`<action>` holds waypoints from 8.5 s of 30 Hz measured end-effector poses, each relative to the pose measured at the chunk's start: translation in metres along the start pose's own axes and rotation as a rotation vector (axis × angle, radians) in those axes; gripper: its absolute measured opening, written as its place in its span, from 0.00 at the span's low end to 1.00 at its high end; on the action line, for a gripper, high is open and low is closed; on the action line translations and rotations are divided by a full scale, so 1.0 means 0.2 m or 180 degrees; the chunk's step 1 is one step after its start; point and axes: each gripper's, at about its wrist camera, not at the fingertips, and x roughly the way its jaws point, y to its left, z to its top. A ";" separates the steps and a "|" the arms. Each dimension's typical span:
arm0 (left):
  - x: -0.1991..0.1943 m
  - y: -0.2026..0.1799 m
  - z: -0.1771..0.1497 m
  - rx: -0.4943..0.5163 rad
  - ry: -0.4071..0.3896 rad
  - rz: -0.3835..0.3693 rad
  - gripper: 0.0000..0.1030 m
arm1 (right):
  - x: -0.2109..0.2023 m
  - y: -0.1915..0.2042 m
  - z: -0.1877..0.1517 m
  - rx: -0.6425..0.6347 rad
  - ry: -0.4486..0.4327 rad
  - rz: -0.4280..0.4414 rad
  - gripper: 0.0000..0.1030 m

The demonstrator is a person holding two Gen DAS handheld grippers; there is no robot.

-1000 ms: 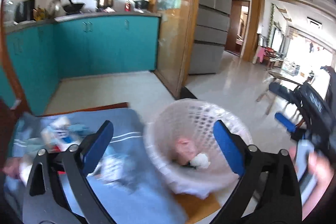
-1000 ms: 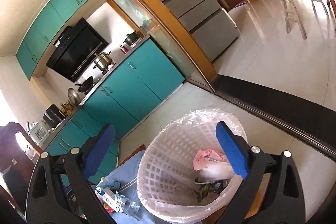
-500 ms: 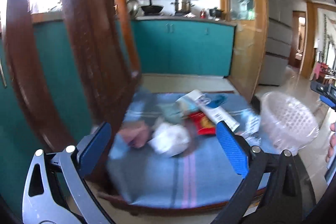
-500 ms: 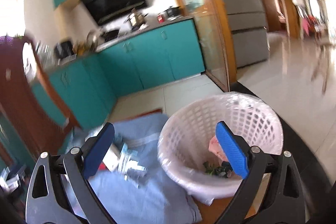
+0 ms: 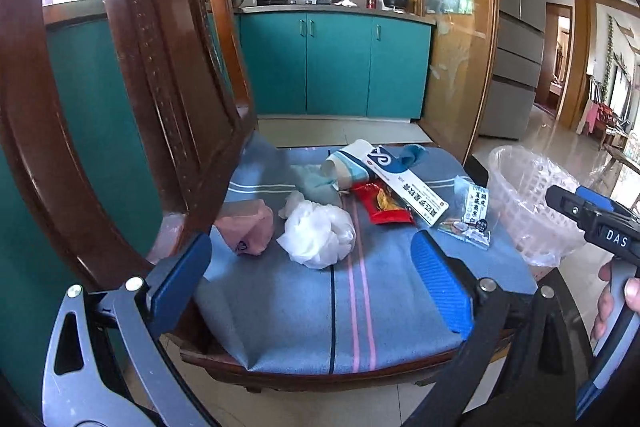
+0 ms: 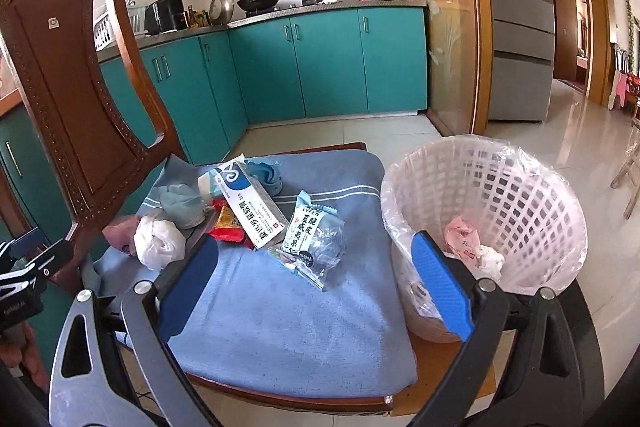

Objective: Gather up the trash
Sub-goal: 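Drop the white bag into the wastebasket with the left tool and withdraw both tools, then grasp the white ointment box with the right tool while the left tool grasps the white plastic bag, then carry the ointment box over the wastebasket and open the right tool, then carry the white plastic bag into the wastebasket and open the left tool, then grasp the pink plastic bag on the cloth with the left tool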

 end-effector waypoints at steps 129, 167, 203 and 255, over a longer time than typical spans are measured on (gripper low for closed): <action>-0.05 -0.14 0.06 -0.0019 -0.0077 -0.0417 0.20 | 0.02 -0.01 0.03 -0.0251 0.0249 0.0799 0.41; -0.01 -0.42 0.02 0.0280 -0.0032 -0.0641 0.20 | -0.32 -0.83 0.20 0.1119 -0.1076 -0.0187 0.91; -0.03 -0.29 0.06 0.0083 0.0022 0.0048 0.97 | -0.20 -0.47 0.16 0.0675 -0.0723 -0.0115 0.91; 0.92 0.18 -0.01 -0.1375 0.0806 0.1273 0.57 | 0.15 0.05 0.03 -0.0146 0.0075 0.0290 0.91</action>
